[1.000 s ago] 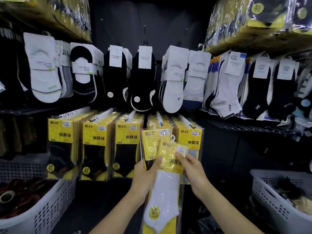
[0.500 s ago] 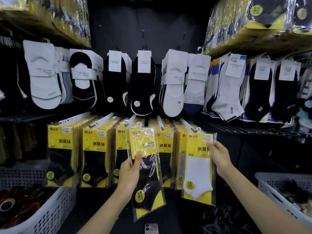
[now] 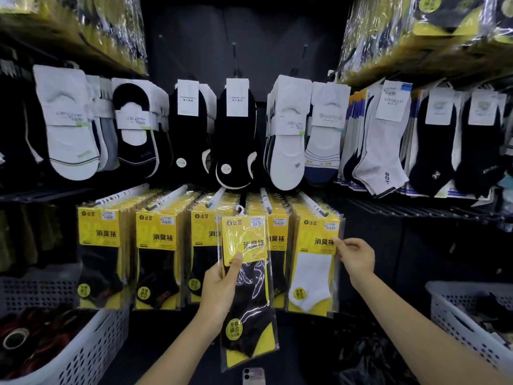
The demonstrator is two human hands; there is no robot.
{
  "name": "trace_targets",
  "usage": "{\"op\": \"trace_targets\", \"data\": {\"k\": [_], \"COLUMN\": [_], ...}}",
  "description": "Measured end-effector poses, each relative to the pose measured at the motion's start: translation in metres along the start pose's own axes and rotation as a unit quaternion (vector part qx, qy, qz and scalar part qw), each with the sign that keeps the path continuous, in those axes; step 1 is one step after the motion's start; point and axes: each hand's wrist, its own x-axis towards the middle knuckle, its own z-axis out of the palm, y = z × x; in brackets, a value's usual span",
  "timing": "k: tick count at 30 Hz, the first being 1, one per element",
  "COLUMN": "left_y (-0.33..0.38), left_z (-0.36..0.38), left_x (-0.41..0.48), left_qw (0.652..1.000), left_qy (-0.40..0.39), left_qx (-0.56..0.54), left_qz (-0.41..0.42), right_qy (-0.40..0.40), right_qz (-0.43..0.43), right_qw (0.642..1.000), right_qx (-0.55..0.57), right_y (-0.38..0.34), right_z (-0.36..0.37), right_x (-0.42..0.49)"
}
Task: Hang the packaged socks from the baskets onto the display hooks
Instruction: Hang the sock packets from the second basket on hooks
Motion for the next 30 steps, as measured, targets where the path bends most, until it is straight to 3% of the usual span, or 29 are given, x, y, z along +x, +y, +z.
{"op": "trace_targets", "data": {"k": [2, 5, 11, 13, 19, 24, 30], "left_y": [0.000, -0.002, 0.000, 0.003, 0.009, 0.021, 0.015], "left_z": [0.002, 0.005, 0.041, 0.057, 0.089, 0.113, 0.131], "left_x": [-0.003, -0.008, -0.021, -0.025, -0.022, -0.015, -0.005], "left_qw": [1.000, 1.000, 0.994, 0.992, 0.985, 0.966, 0.973], "left_qy": [0.007, -0.007, -0.095, -0.113, -0.165, -0.256, -0.219], "left_qx": [-0.007, -0.023, -0.043, -0.037, -0.045, -0.017, -0.058], "left_qz": [-0.011, -0.002, 0.026, 0.032, 0.006, -0.024, -0.049], "right_qy": [0.054, 0.039, -0.219, -0.262, -0.181, -0.094, -0.111], "right_qz": [0.005, -0.014, 0.002, 0.005, -0.005, -0.011, -0.068], "right_qw": [0.998, 0.999, 0.972, 0.961, 0.973, 0.989, 0.990], "right_qx": [-0.027, 0.006, 0.087, 0.092, 0.146, 0.117, 0.048], "right_y": [0.004, 0.006, -0.011, -0.013, -0.009, -0.015, -0.028], "right_z": [-0.004, -0.007, -0.005, -0.006, -0.031, -0.045, -0.030], "right_x": [-0.008, -0.028, -0.087, -0.096, -0.086, -0.058, -0.033]}}
